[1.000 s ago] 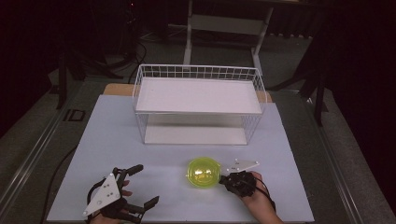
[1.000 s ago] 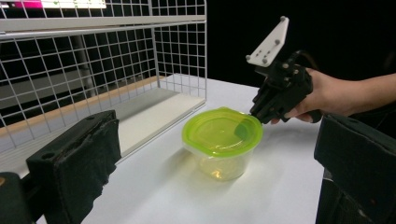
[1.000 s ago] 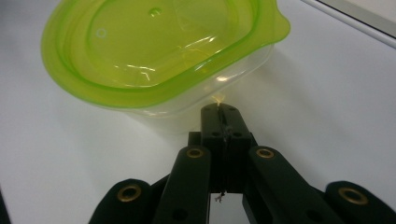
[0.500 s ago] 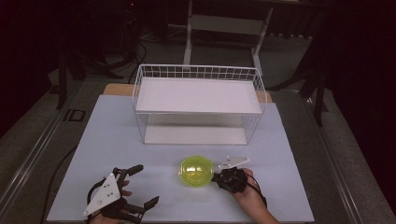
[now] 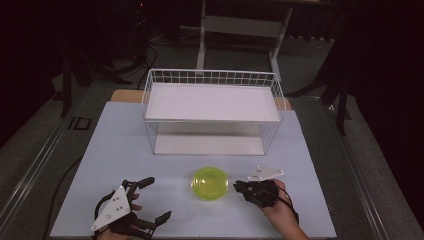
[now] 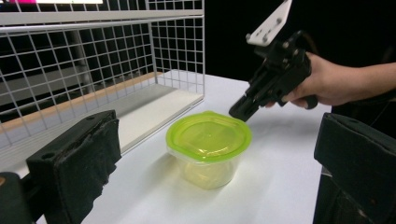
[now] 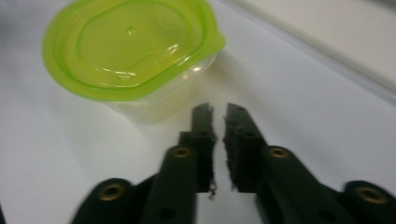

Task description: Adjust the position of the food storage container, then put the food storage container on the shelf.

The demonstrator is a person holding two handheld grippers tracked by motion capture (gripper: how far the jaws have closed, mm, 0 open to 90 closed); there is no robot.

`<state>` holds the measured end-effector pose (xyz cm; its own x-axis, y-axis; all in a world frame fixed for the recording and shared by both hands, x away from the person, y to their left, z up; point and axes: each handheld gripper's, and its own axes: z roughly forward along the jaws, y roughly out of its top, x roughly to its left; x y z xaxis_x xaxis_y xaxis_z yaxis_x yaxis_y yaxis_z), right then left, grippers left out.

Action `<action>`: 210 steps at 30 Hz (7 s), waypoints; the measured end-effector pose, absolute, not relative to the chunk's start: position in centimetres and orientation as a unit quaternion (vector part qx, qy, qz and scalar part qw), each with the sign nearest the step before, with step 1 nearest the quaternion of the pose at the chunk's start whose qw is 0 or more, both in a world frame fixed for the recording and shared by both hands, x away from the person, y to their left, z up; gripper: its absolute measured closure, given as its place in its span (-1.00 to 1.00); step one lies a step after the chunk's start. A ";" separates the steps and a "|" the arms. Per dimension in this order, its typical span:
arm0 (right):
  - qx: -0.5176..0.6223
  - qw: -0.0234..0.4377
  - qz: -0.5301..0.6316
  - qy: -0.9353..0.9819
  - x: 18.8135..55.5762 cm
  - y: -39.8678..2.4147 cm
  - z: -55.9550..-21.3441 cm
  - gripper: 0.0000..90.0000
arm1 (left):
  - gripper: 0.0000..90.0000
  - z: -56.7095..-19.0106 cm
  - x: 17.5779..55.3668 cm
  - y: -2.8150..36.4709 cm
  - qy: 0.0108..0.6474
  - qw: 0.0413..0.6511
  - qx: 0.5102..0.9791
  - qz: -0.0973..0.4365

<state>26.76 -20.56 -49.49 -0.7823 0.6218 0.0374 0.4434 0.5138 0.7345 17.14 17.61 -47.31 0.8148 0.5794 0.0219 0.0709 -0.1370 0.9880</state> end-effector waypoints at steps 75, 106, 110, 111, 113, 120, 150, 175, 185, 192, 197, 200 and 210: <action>0.367 0.078 0.446 0.813 28.1 -17.9 -48.4 -0.14 | -0.42 -50.0 27.9 10.7 0.406 0.493 0.769 0.013; 0.397 0.021 0.441 0.805 26.9 -17.7 -48.8 0.67 | 0.62 -49.5 25.1 10.8 0.423 0.474 0.772 -0.038; 0.400 0.018 0.445 0.801 26.6 -17.8 -48.7 0.70 | 0.69 -49.4 24.5 10.8 0.437 0.475 0.762 -0.043; 0.400 0.018 0.445 0.801 26.6 -17.8 -48.7 0.70 | 0.69 -49.4 24.3 10.8 0.438 0.477 0.760 -0.044; 0.401 0.012 0.452 0.797 26.4 -18.0 -48.8 0.72 | 0.72 -49.4 23.8 10.8 0.442 0.483 0.755 -0.041; 0.397 0.028 0.451 0.799 25.8 -17.7 -48.7 0.76 | 0.84 -49.2 23.7 11.0 0.452 0.488 0.746 -0.028; 0.362 0.108 0.500 0.779 28.0 -18.0 -37.3 0.78 | 0.83 -39.2 28.1 11.5 0.403 0.549 0.732 0.006; 0.383 0.142 0.511 0.757 33.4 -17.2 -29.9 0.77 | 0.82 -31.0 33.9 11.2 0.409 0.547 0.729 0.048; 0.399 0.132 0.507 0.753 35.6 -16.5 -29.7 0.79 | 0.78 -31.4 36.6 11.2 0.434 0.530 0.727 0.052; 0.425 0.112 0.491 0.752 37.6 -16.6 -29.8 0.77 | 0.78 -31.0 37.7 11.0 0.438 0.528 0.725 0.052; 0.440 0.090 0.481 0.753 38.7 -16.5 -29.5 0.77 | 0.73 -31.0 38.2 11.2 0.444 0.531 0.720 0.052; 0.450 0.083 0.474 0.752 39.3 -16.5 -29.4 0.77 | 0.73 -31.0 38.3 11.1 0.446 0.532 0.718 0.055; 0.481 0.073 0.460 0.743 41.4 -16.2 -29.6 0.58 | 0.65 -31.5 39.4 10.3 0.468 0.522 0.710 0.062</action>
<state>41.36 -16.23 -29.55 -0.5264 0.7815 0.3350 0.6480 0.1136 0.7531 39.35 10.29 -31.52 0.5533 0.7301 -0.4010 0.6005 -0.0161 0.7995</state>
